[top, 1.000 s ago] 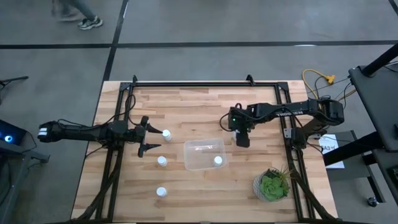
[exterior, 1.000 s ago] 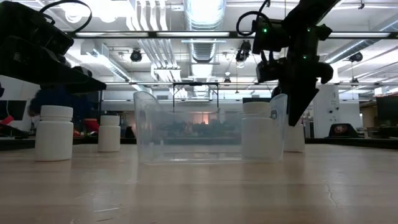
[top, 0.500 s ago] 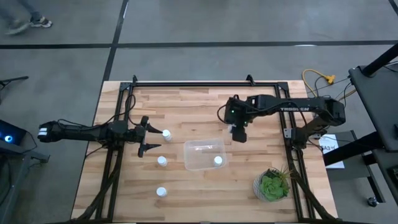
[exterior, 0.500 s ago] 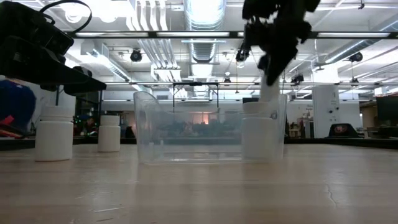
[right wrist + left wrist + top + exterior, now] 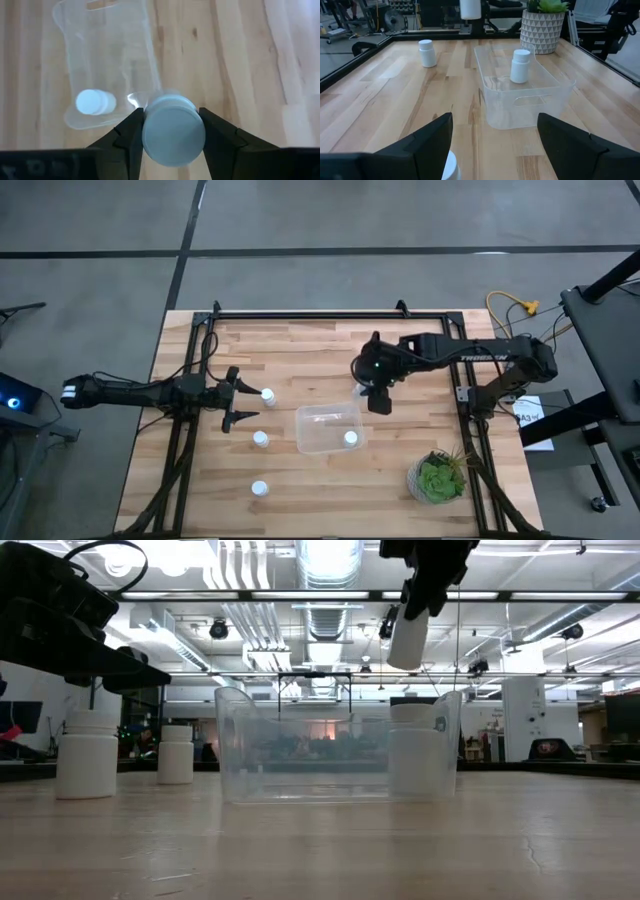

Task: Pick and place pill bottles into a basket
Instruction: Put the white medicine bottle into the transparent bin

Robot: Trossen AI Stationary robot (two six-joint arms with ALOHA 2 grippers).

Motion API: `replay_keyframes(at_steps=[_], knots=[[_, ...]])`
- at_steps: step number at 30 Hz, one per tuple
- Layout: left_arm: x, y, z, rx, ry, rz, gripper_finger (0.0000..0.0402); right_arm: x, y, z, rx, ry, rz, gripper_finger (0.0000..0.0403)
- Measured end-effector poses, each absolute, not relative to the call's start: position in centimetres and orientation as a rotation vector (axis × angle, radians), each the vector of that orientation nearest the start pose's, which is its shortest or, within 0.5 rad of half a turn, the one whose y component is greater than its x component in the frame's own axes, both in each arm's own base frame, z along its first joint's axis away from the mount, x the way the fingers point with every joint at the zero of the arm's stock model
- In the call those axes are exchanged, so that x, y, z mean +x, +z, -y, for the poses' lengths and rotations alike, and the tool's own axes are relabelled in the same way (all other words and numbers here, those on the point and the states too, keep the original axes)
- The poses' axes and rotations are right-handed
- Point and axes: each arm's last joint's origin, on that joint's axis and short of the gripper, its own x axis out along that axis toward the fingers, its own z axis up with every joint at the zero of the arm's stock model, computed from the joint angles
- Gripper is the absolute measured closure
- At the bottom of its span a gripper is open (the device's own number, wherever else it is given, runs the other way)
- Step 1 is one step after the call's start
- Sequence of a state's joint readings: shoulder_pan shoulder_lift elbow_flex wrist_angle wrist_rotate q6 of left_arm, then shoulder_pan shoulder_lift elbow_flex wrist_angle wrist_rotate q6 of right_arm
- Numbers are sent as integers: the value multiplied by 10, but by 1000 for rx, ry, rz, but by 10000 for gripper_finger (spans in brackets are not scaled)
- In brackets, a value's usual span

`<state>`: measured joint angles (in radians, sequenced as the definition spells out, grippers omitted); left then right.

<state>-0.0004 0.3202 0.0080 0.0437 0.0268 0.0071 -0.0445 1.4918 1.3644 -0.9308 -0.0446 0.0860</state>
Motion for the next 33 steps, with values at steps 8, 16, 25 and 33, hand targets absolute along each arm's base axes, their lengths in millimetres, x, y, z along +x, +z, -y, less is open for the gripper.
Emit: replay_keyframes(at_steps=[8,16,25,33], knots=[[114,143,1,3,-28,-268,127,306,300,-13,114,-22,-1100,260],[114,143,1,4,-28,-268,127,327,285,-35,82,20,-1155,260],[114,143,1,4,-28,-268,127,346,263,-42,40,12,-1207,260],[114,143,1,4,-28,-268,127,359,237,-44,25,27,-1265,260]])
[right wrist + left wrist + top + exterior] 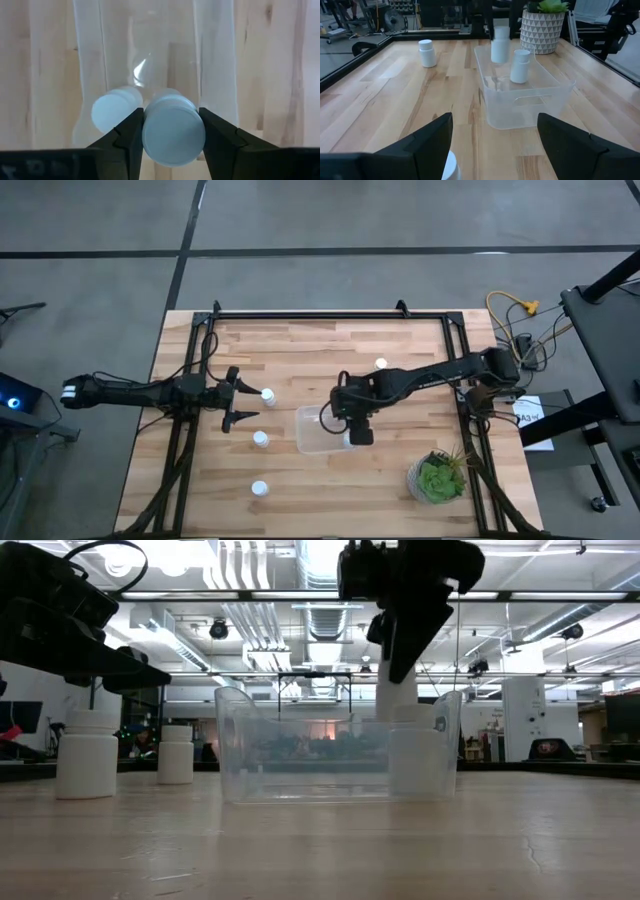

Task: Pick and place pill bottles into a basket
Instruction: Put the white medicine bottle into the transparent bin

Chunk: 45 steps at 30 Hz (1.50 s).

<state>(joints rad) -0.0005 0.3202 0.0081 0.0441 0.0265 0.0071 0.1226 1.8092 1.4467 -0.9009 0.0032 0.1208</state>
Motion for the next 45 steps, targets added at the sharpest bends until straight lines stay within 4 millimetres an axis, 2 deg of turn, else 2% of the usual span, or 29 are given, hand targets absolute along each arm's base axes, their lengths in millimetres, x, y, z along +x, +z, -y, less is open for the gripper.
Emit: replay_keyframes(at_steps=[14,39,45], knots=[[114,143,1,4,-28,-268,127,369,224,-45,15,28,-1258,260],[114,143,1,4,-28,-268,127,365,218,-49,18,54,-1291,259],[114,143,1,3,-28,-268,127,365,218,-52,16,74,-1293,221]])
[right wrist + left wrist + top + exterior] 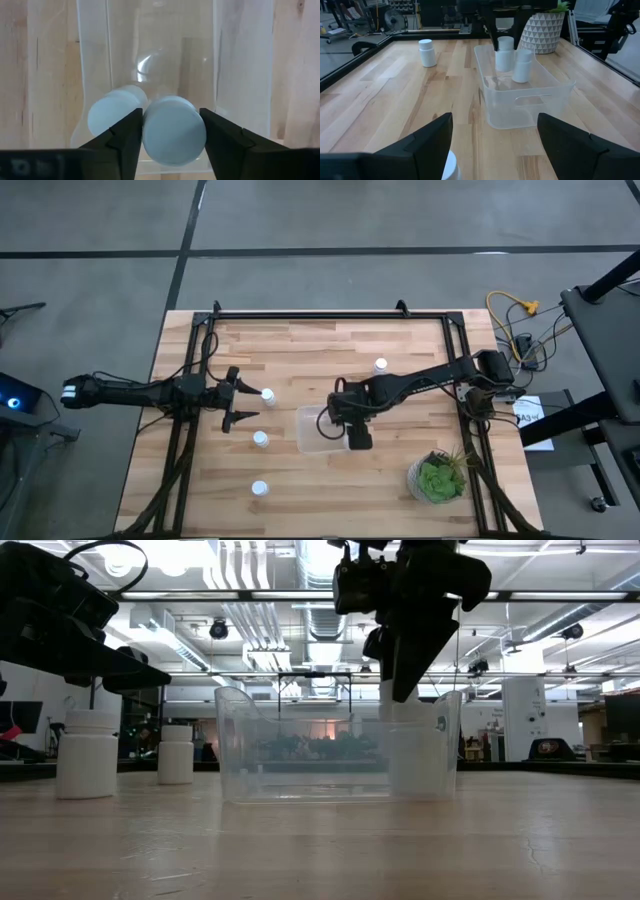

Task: Pick and place pill bottles into a basket
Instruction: Put the white medicine bottle into the transparent bin

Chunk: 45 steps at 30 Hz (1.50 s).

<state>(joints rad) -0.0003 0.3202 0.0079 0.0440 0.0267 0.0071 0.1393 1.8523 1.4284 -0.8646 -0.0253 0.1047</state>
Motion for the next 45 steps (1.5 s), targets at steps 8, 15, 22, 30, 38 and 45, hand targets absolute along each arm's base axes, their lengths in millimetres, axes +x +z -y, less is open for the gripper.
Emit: replay_keyframes(at_steps=[8,15,22,30,38,45], knots=[[114,143,1,4,-28,-268,127,363,218,-52,15,74,-1306,223],[114,143,1,4,-28,-268,127,363,218,-52,12,76,-1311,220],[114,143,1,4,-28,-268,127,363,218,-52,13,75,-1311,216],[114,143,1,4,-28,-268,127,360,212,-51,8,74,-1329,214],[114,143,1,3,-28,-268,127,360,210,-51,7,77,-1322,192],[114,143,1,4,-28,-268,127,361,211,-51,7,78,-1319,167]])
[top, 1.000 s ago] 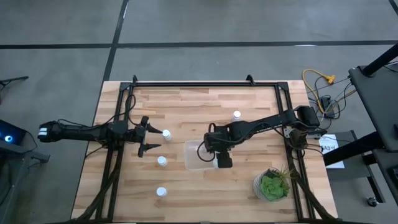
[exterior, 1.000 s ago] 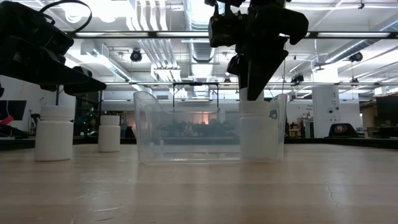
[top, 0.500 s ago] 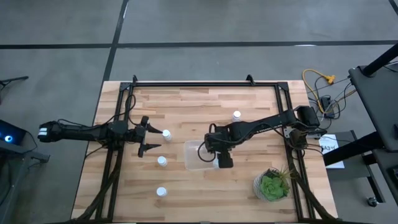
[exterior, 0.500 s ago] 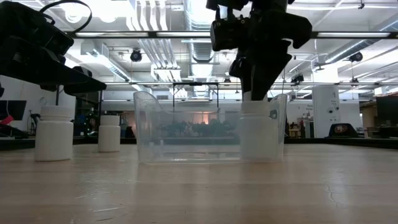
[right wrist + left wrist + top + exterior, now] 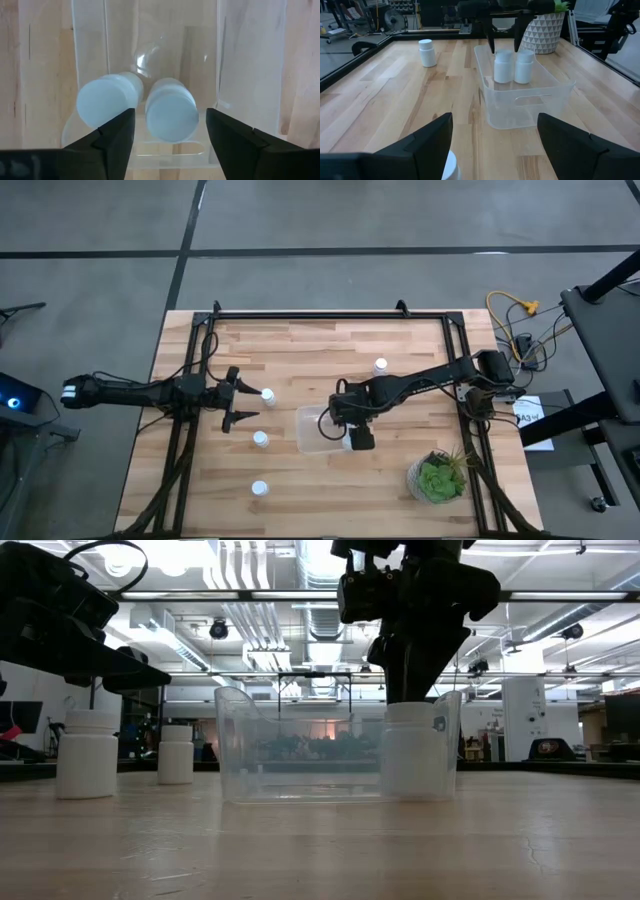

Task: Pick and place pill bottles into a basket
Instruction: Put the white medicine bottle into the transparent bin

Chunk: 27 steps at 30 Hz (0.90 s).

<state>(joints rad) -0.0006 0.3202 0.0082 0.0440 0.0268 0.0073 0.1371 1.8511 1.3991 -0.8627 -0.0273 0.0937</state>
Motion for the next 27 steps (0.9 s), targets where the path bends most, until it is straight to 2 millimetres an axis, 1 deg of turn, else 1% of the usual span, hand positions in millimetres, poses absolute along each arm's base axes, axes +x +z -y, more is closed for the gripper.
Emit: replay_keyframes(at_steps=[9,15,17,21,27], knots=[[114,143,1,4,-28,-268,127,356,223,-50,20,87,-1285,140],[114,143,1,3,-28,-268,127,347,239,-44,37,72,-1275,124],[114,143,1,4,-28,-269,127,344,244,-39,68,51,-1273,119],[114,143,1,4,-28,-268,127,339,257,-19,148,27,-1236,110],[114,143,1,4,-28,-268,127,327,275,12,173,-26,-1192,94]])
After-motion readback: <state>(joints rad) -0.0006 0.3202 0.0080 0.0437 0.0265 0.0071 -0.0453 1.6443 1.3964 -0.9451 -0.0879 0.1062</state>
